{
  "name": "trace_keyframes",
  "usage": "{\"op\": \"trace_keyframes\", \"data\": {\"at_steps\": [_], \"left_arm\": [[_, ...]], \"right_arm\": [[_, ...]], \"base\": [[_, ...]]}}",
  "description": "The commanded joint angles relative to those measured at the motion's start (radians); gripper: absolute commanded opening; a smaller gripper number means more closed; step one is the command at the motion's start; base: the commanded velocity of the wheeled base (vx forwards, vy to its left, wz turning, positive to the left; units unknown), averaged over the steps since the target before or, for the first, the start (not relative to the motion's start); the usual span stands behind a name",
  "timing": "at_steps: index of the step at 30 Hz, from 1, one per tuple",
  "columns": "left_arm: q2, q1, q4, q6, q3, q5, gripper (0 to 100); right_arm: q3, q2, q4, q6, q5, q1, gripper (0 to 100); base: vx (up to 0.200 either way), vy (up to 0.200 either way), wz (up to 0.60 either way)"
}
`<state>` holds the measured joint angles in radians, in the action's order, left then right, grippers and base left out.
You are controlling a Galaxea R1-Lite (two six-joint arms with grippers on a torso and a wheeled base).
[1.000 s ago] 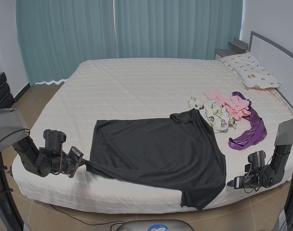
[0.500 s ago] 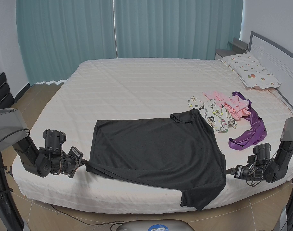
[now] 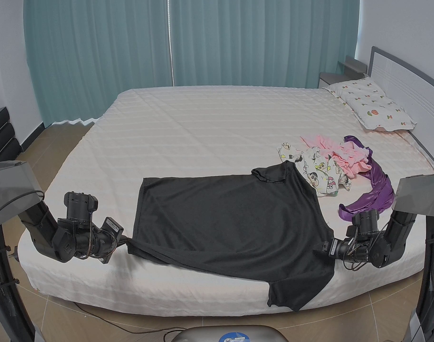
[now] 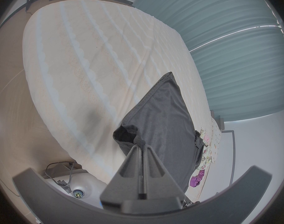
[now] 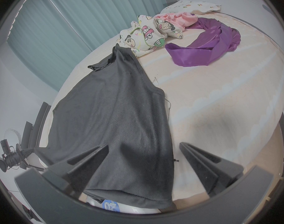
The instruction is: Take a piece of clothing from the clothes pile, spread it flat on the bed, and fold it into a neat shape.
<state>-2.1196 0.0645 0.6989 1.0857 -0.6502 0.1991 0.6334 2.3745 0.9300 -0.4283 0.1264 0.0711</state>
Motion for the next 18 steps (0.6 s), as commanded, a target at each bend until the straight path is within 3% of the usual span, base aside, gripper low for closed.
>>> {"op": "trace_keyframes", "data": {"at_steps": [1,8,18], "left_arm": [[0.000,0.000,0.001,0.000,0.000,0.000,0],[0.004,0.001,0.001,0.000,0.004,0.000,0],[0.009,0.008,0.001,-0.001,0.017,0.000,0]], "right_arm": [[0.022,0.019,0.003,-0.010,0.001,-0.001,0],[0.146,-0.024,-0.010,-0.092,0.001,-0.025,0],[0.342,0.042,-0.051,-0.086,0.012,-0.020,0]], "base": [[0.000,0.000,0.00],[0.000,0.000,0.00],[0.000,0.000,0.00]]}}
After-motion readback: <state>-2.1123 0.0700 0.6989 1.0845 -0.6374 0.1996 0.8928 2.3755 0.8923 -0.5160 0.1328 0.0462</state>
